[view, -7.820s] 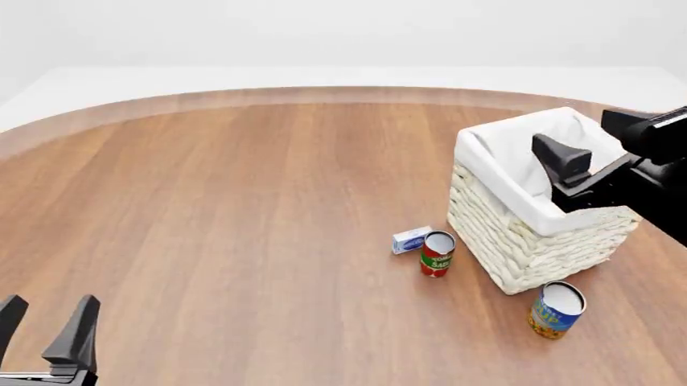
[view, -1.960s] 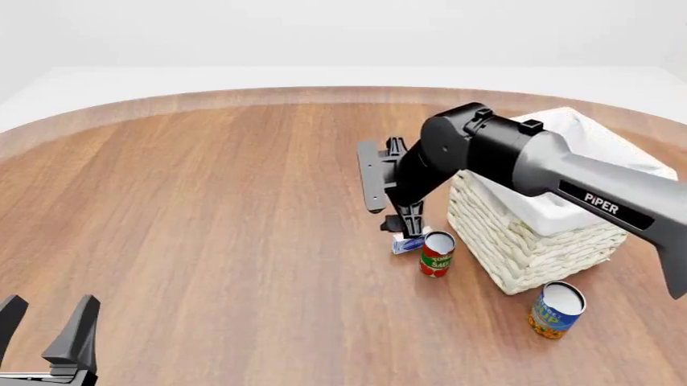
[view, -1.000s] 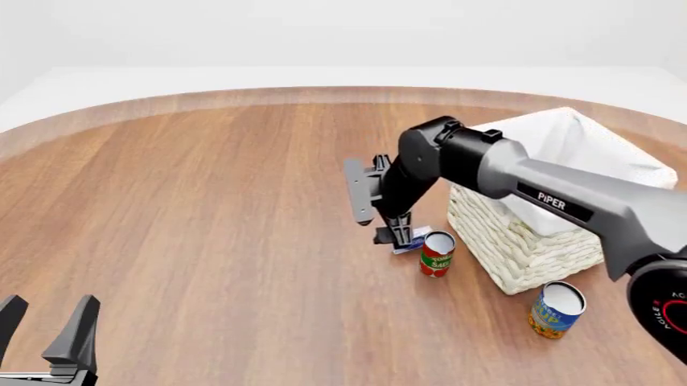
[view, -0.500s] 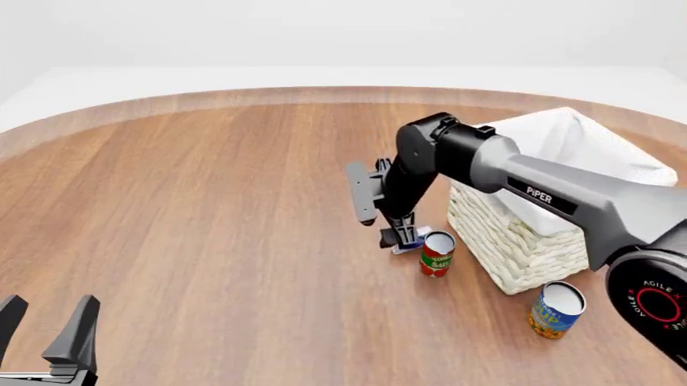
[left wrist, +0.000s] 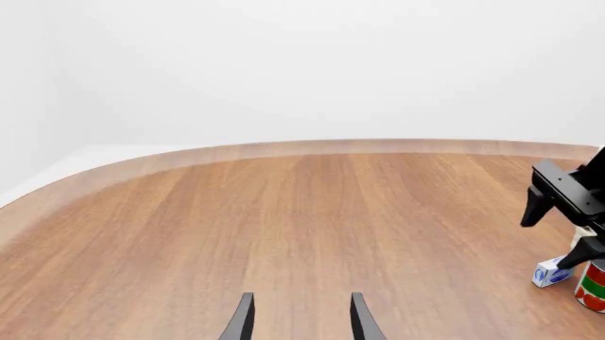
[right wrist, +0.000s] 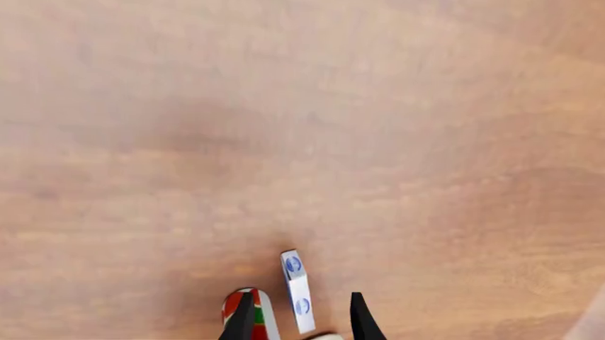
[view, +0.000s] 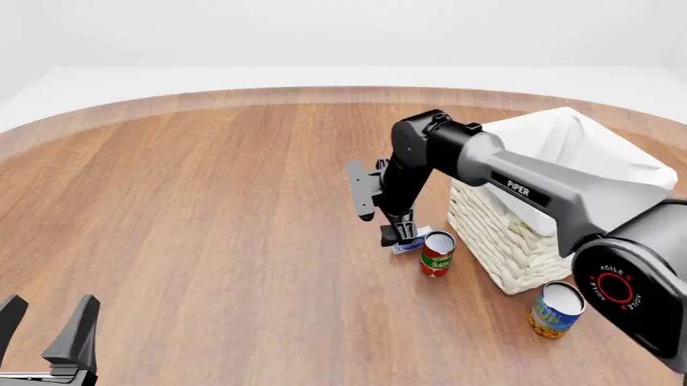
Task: Pick up the alphabet soup and the cream cheese box, and put them in the basket.
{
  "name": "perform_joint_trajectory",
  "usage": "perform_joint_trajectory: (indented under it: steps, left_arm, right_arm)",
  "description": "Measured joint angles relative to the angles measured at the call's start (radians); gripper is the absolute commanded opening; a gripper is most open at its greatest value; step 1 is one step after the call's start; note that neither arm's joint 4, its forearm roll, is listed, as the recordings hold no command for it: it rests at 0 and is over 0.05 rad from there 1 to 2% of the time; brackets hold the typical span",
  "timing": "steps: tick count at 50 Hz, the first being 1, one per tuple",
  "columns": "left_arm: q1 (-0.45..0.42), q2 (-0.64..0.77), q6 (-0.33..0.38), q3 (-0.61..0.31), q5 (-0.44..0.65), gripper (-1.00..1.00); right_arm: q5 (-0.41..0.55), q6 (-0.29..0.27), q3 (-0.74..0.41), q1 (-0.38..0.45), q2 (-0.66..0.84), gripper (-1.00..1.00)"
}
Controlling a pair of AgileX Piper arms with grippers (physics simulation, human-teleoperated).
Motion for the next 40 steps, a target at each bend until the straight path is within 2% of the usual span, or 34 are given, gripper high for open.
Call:
perform_joint_trajectory:
  steps: [22,40]
  left_arm:
    - [0.0,0.0,0.0,0.0,0.0,1.0]
    - [0.0,0.0,0.0,0.0,0.0,1.0]
  right_arm:
    - [0.029,-0.022,-0.058,-0.029,0.079,1.0]
    - [0.029,-0.033,-0.064,-0.044,0.107,1.0]
